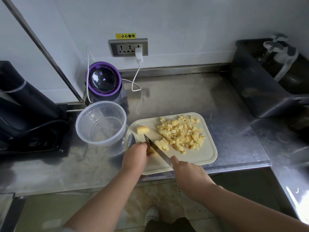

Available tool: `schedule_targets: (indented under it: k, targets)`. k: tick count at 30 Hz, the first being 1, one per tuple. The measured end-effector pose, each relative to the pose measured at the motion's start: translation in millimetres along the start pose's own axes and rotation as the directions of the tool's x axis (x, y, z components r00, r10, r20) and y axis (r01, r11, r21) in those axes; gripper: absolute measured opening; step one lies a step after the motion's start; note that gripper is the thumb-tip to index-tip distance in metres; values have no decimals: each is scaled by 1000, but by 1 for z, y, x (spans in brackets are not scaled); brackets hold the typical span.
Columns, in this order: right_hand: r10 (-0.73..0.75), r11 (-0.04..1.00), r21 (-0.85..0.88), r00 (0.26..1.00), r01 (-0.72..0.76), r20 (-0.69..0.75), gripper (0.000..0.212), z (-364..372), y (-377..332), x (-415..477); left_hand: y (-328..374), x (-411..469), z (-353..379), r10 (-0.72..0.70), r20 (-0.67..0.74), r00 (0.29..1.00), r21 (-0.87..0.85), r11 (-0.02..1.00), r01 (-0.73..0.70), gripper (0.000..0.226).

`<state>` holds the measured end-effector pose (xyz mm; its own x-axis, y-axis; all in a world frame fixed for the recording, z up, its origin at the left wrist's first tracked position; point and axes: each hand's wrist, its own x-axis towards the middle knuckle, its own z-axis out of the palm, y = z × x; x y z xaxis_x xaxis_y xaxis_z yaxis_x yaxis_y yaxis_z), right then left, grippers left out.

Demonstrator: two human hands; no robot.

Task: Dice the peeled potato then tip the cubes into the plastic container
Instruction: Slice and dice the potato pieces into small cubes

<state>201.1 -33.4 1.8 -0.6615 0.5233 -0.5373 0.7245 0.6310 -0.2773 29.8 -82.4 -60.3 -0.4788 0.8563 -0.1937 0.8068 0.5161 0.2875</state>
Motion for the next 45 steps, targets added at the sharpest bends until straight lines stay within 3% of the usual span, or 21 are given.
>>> schedule_targets:
  k: [12, 23, 29, 32, 35, 39, 41, 45]
  targets:
    - [64, 998, 11, 997, -65, 48, 46, 9, -1, 14, -3, 0, 5, 30, -30, 999, 1, 1000, -30, 16]
    - [97, 995, 28, 988, -94, -118, 34, -18, 32, 7, 6, 18, 16, -16, -67, 998, -198, 980, 3, 23]
    - [48, 998, -46, 997, -50, -56, 26, -25, 46, 2, 1, 29, -3, -29, -101, 995, -294, 956, -2, 24]
    - [-10, 995, -97, 1000, 8, -23, 22, -24, 50, 1, -11, 41, -23, -62, -193, 979, -391, 920, -19, 28]
    - [-36, 989, -140, 999, 40, 36, 24, -24, 47, 9, -16, 60, -36, -11, -177, 984, -303, 952, -44, 37]
    - [-62, 981, -180, 996, 73, 64, 34, -19, 44, 22, -12, 78, -32, 26, 91, 995, 27, 999, -29, 42]
    - [-39, 984, -175, 998, 46, 47, 42, -18, 44, 27, -11, 81, -27, -28, 122, 992, 47, 999, 23, 39]
    - [10, 989, -150, 1000, -10, -4, 38, -15, 43, 37, -12, 68, -29, -135, 9, 991, -90, 987, 135, 33]
